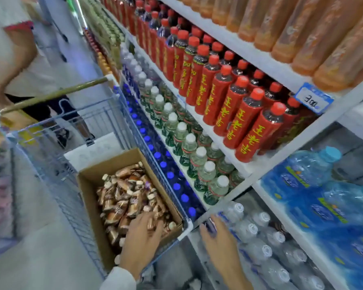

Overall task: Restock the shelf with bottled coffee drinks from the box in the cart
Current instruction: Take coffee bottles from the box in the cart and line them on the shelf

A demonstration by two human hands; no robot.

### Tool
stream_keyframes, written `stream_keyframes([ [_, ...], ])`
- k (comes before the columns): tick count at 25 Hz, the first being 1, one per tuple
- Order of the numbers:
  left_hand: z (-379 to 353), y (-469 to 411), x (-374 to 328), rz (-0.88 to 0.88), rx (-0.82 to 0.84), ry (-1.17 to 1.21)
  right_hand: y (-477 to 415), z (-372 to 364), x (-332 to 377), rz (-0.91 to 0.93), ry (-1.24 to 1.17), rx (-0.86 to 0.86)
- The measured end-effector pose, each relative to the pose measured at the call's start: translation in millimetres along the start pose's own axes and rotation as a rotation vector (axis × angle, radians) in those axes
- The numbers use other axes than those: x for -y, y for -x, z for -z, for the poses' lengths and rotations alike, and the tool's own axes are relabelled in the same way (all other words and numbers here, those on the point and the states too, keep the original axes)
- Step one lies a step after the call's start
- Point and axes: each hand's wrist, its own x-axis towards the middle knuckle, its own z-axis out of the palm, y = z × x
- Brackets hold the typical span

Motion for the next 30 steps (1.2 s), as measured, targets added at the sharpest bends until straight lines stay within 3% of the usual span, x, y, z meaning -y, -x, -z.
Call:
stream_keyframes([
  [6,5,20,63,0.245,-0.079,0.055,-17,-61,22,0.027,0.173,0.304],
  [12,-8,-9,113,0.474,0.014,0.066,-41,-108,29,0.021,0.298,0.4],
  [24,-68,-176,170,0.56,0.148,0.016,-92,-162,18,-0.1,0.317,0.38],
  [30,-99,-191,172,0.603,0.1,-0.204,-103,-169,21,-0.097,0.286,0.356],
])
